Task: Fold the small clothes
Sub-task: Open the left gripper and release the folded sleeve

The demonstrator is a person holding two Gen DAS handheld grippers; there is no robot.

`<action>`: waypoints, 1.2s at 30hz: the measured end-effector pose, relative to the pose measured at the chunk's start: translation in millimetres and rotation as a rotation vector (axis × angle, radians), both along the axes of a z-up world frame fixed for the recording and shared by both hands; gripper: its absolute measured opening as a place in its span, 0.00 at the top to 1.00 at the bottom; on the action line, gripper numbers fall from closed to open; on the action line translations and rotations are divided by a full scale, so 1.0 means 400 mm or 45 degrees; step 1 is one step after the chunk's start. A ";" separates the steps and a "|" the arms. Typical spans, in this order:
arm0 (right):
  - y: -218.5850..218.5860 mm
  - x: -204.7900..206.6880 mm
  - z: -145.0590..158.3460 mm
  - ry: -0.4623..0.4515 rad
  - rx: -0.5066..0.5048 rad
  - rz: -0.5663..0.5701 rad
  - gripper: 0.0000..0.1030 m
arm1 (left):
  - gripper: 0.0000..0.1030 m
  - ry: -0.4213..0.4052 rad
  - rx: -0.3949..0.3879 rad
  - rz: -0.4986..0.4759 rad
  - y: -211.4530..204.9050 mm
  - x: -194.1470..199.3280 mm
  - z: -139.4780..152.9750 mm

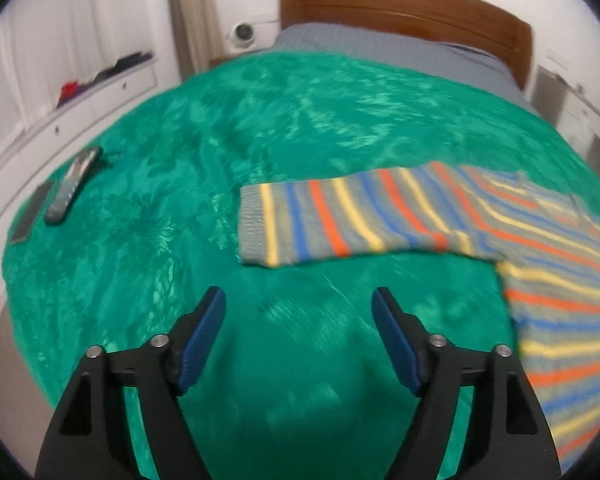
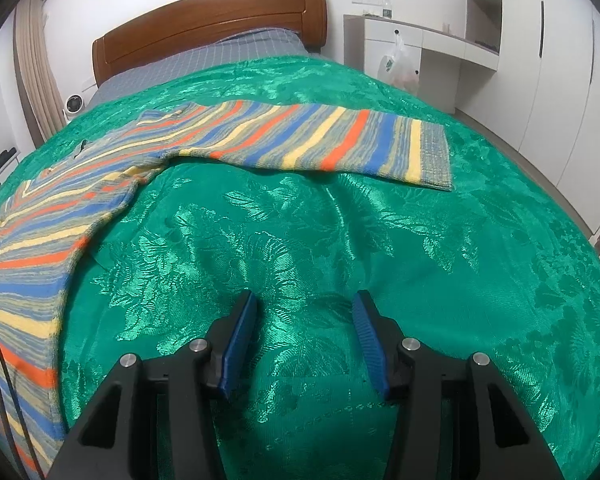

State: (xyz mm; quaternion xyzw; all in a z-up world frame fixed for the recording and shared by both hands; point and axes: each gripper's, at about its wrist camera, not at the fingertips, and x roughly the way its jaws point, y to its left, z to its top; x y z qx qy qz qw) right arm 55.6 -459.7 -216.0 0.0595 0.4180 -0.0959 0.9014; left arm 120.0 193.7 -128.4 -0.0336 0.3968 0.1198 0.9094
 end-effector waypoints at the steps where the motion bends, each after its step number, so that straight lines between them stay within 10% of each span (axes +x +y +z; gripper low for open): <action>1: 0.001 0.000 0.000 -0.001 -0.003 -0.001 0.51 | 0.18 -0.009 0.008 -0.011 -0.012 -0.014 0.011; 17: 0.001 -0.004 -0.001 -0.013 -0.011 -0.004 0.51 | 0.09 -0.047 0.070 -0.067 -0.158 -0.130 0.089; 27: 0.005 0.000 0.002 0.001 -0.024 -0.010 0.51 | 0.05 0.166 -0.060 -0.074 -0.119 -0.125 -0.164; 36: 0.012 0.009 0.000 0.017 -0.050 -0.016 0.50 | 0.00 0.006 -0.006 -0.150 -0.125 -0.171 -0.193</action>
